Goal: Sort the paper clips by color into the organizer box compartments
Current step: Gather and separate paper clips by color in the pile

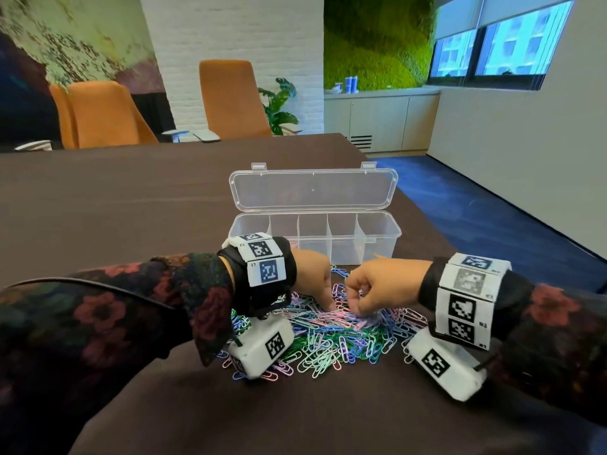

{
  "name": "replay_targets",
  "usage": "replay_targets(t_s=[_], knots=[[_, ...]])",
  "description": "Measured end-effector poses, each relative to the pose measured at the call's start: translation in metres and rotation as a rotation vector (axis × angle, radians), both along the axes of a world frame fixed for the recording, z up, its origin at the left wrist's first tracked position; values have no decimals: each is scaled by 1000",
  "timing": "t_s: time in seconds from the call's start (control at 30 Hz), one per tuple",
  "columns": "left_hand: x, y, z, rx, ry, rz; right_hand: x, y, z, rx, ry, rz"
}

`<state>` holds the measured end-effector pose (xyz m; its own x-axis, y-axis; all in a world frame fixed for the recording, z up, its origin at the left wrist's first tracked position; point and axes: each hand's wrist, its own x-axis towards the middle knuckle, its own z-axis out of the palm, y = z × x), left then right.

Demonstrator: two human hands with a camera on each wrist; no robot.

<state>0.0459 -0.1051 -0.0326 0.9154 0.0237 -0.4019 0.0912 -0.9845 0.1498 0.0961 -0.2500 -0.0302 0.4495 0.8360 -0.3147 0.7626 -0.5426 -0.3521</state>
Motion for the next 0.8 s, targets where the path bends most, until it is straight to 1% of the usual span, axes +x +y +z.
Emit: replay_targets(t_s=[0.17,0.33,0.4,0.5,0.6,0.7,0.8], knots=[[1,1,-1,-31,27,19,4,-9,1,-22,-37,-28],[2,2,2,-122,40,32,5,-11,8,82,-80,-68],[0,5,3,-185,26,42,6,-11,9,113,-73,-87],[-5,13,4,-412,-11,104,6,-8,10,136,-50,-93],[-13,23,4,-643,-68,200,7,0,10,133,-5,-79],[-23,31,2,-970,-117,353,9,7,9,151,118,-106],[-32,39,-2,-1221,-145,504,8,13,11,218,244,-201]])
